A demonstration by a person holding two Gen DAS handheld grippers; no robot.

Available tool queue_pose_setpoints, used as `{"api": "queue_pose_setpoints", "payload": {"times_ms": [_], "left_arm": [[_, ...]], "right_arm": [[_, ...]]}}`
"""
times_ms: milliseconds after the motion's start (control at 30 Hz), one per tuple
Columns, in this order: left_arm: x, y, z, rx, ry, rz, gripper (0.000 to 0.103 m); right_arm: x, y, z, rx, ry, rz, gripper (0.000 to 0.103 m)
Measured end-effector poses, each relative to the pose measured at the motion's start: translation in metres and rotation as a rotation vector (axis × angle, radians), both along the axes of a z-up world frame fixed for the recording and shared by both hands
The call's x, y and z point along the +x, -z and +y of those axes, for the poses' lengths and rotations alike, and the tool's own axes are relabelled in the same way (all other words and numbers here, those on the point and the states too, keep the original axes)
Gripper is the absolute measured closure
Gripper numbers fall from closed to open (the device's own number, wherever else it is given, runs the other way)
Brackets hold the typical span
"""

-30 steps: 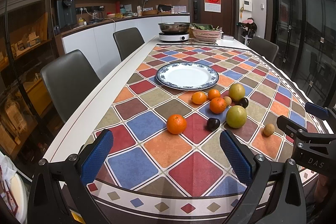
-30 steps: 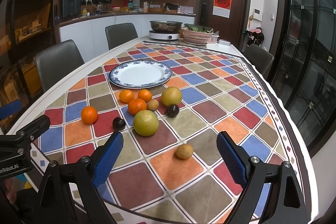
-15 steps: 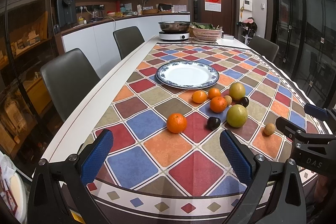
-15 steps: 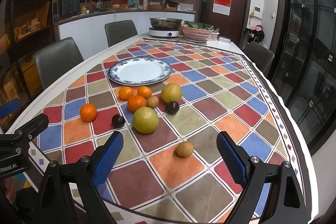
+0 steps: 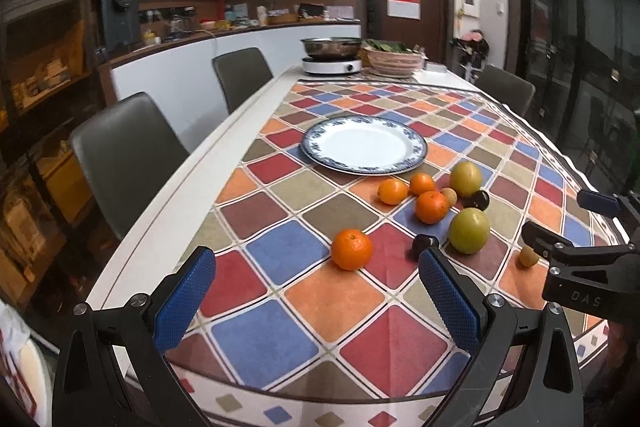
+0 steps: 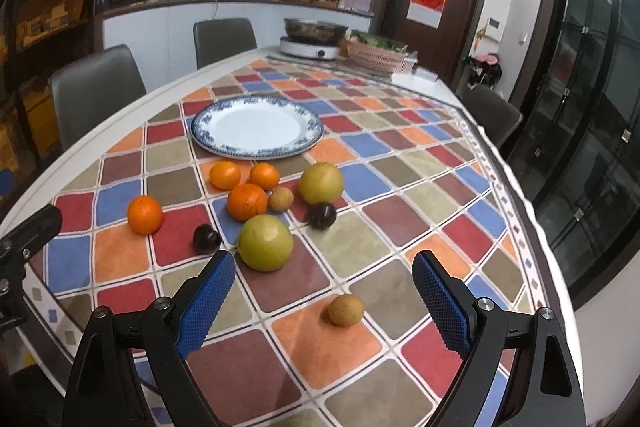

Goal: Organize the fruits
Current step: 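Grasp a mandarin orange with the left tool while the right tool grasps a small tan fruit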

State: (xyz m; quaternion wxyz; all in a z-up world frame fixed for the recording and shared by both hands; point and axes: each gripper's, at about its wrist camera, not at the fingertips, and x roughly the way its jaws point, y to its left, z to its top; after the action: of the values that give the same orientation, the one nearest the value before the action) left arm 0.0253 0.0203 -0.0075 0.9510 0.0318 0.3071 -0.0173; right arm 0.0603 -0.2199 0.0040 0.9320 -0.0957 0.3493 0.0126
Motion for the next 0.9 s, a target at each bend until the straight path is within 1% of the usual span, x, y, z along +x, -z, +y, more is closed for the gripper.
{"api": "queue_pose_setpoints", "payload": {"times_ms": [33,100,133,200,233,400,433,467,567,600,633,733,800,833,900], "left_arm": [[0.002,0.001,-0.001,0.009,0.007,-0.001,0.001],[0.006,0.004,-0.004,0.028,0.019,-0.010,0.006],[0.007,0.006,-0.006,0.040,0.028,-0.013,0.008],[0.010,0.008,-0.007,0.043,0.039,-0.012,0.013],[0.011,0.010,-0.007,0.042,0.044,-0.009,0.014],[0.024,0.018,-0.011,0.047,0.082,0.008,0.021],[0.027,0.020,-0.012,0.047,0.090,0.013,0.022],[0.032,0.022,-0.013,0.046,0.102,0.024,0.025],[0.043,0.028,-0.016,0.053,0.121,0.044,0.031],[0.046,0.031,-0.017,0.052,0.127,0.053,0.032],[0.049,0.033,-0.017,0.049,0.133,0.061,0.033],[0.058,0.040,-0.018,0.039,0.148,0.093,0.039],[0.064,0.044,-0.018,0.039,0.147,0.111,0.041],[0.066,0.046,-0.018,0.035,0.147,0.117,0.042],[0.072,0.049,-0.017,0.029,0.147,0.135,0.047]], "right_arm": [[0.003,0.002,0.000,-0.002,0.003,0.011,0.012],[0.007,0.009,-0.001,0.005,0.013,0.042,0.012],[0.009,0.011,-0.002,0.011,0.018,0.055,0.012],[0.013,0.017,-0.006,0.033,0.036,0.082,0.012],[0.014,0.020,-0.009,0.052,0.048,0.093,0.012],[0.016,0.026,-0.018,0.085,0.103,0.102,0.014],[0.017,0.026,-0.019,0.086,0.112,0.101,0.015],[0.017,0.027,-0.020,0.087,0.121,0.101,0.020],[0.021,0.031,-0.025,0.094,0.159,0.119,0.023],[0.023,0.033,-0.027,0.098,0.170,0.126,0.028],[0.025,0.036,-0.029,0.097,0.180,0.139,0.030],[0.033,0.045,-0.029,0.103,0.189,0.184,0.033],[0.036,0.050,-0.029,0.104,0.188,0.204,0.041],[0.037,0.052,-0.028,0.103,0.189,0.212,0.041],[0.040,0.055,-0.028,0.099,0.190,0.224,0.044]]}}
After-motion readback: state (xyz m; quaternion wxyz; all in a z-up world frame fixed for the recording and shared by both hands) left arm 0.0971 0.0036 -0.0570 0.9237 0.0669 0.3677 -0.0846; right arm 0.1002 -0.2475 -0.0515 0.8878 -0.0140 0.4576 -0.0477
